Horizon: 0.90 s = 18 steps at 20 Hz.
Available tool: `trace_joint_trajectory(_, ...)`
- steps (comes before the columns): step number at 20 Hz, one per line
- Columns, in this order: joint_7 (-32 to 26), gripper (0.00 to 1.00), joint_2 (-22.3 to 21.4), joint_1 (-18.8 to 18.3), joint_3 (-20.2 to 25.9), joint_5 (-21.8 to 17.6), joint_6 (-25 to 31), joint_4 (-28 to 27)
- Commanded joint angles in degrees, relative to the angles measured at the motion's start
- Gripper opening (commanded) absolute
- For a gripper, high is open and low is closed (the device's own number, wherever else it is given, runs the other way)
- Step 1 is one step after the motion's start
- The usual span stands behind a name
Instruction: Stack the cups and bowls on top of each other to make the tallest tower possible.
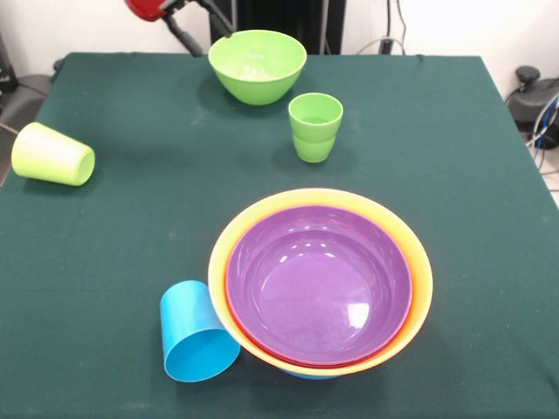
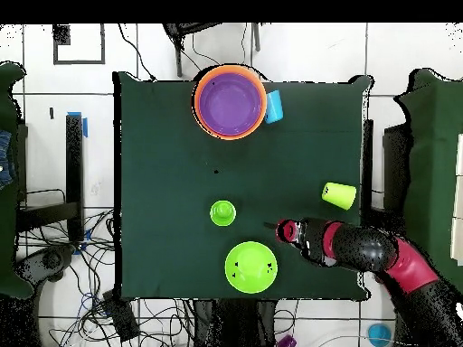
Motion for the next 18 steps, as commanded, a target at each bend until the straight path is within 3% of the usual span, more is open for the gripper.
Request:
trace_joint_trajectory(1,-17.2,1.0,0.2,2.6,0.6,-6.4,6.6,-8.4)
trace_joint_trajectory(7,-17.0,1.0,4.0,2.8,-0.7,-7.6,5.4,-11.2)
trace_joint_trajectory(18,-14.7,1.0,10.6,3.8,-1.1,-8.3,2.6,-9.4)
